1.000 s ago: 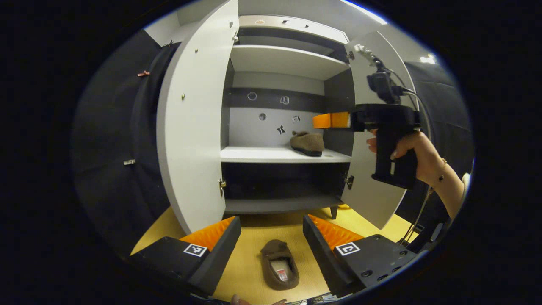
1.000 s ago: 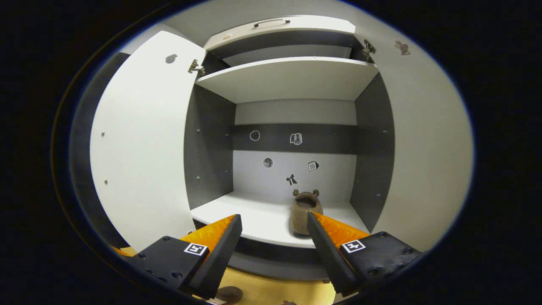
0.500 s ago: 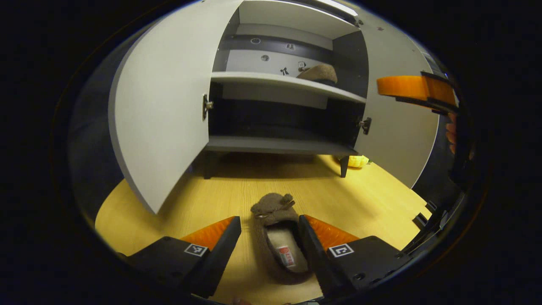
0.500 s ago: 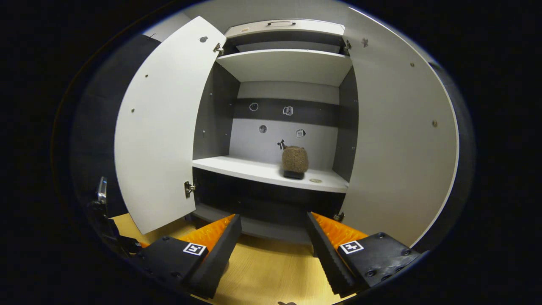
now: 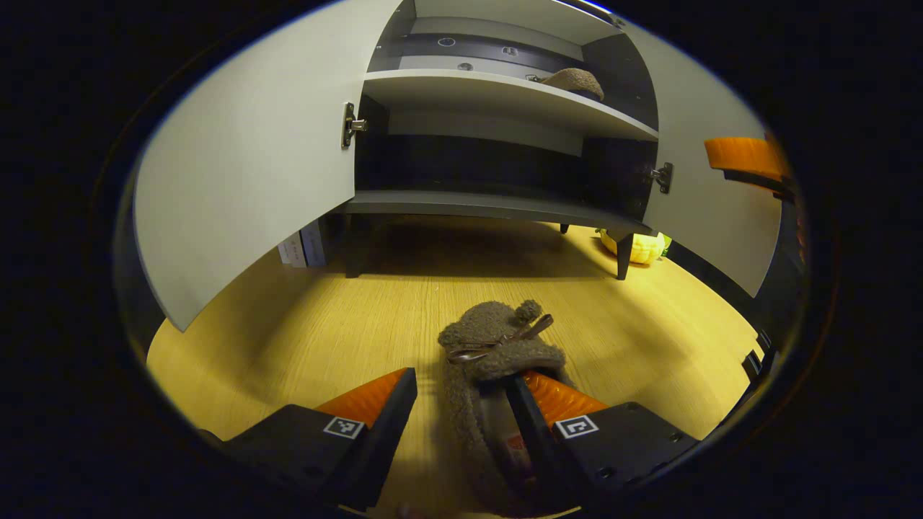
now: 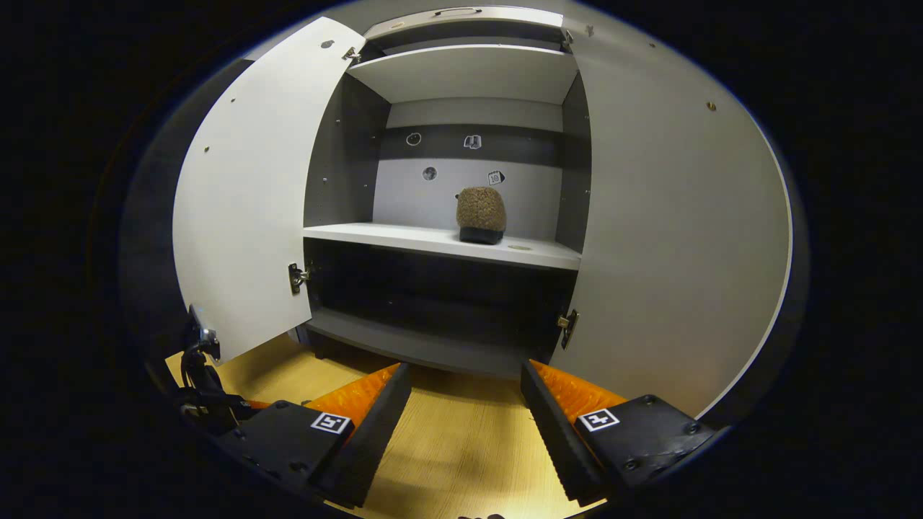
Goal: Grab one shoe with the right hand and put it into the shoe cabinet, grab the other shoe with the left hand and put it into the shoe cabinet; then close the right door with the right hand and the left door with the left hand.
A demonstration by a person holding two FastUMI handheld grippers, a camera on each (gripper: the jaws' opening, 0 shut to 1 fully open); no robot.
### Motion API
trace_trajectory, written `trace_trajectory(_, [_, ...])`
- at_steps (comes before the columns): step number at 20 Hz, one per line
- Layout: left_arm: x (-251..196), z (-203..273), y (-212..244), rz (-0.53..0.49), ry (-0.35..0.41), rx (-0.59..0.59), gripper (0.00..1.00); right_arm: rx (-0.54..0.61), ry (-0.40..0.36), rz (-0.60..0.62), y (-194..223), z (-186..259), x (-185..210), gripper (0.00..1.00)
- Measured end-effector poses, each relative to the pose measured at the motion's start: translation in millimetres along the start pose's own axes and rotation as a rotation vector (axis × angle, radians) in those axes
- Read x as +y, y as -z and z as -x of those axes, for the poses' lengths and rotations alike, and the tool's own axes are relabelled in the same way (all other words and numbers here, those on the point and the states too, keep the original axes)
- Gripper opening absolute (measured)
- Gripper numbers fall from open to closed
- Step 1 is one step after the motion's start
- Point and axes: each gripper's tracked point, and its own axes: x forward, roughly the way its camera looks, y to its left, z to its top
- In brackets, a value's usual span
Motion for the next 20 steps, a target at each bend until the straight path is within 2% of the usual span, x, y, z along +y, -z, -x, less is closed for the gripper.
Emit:
trace_trajectory(1, [4.3, -4.5, -1.1, 0.008, -0.017, -0.004, 0.79, 0.01, -0.001, 0.007, 3.8, -2.6, -0.7, 0.98])
trace_trajectory(2, [7.1, -10.1, 0.3, 0.011, -0.031, 0.002, 0.64, 0.022, -0.003, 0.015, 8.2, -5.3, -1.7, 0.98])
trace_trajectory(5, [1.3, -16.3, 0.3, 0.021, -0.053, 0.001, 0.36, 0.058, -0.006, 0.02, 19.7, -10.5, -3.7, 0.99])
trace_trajectory(6, [2.8, -17.6, -0.4, 0.0, -0.06, -0.003, 0.19, 0.06, -0.005, 0.018, 20.3, -12.3, -4.5, 0.99])
trace_trajectory(8, [-8.8, -14.0, -2.9, -0.019, -0.02, -0.001, 0.07, 0.064, -0.008, 0.017, 20.3, -13.6, -4.4, 0.99])
trace_trajectory(10, [-14.7, -5.9, -10.0, -0.018, 0.0, 0.003, 0.05, 0.068, -0.02, 0.021, 19.9, -13.8, -2.8, 0.99])
trace_trajectory(13, [-17.6, 24.2, -47.4, -0.031, -0.02, -0.024, 0.05, 0.077, -0.051, 0.036, 14.9, -10.3, 4.2, 0.99])
trace_trajectory(20, [-22.2, 95.9, -208.4, -0.103, -0.062, -0.148, 0.05, 0.055, -0.124, 0.081, -24.9, 13.2, 6.8, 0.99])
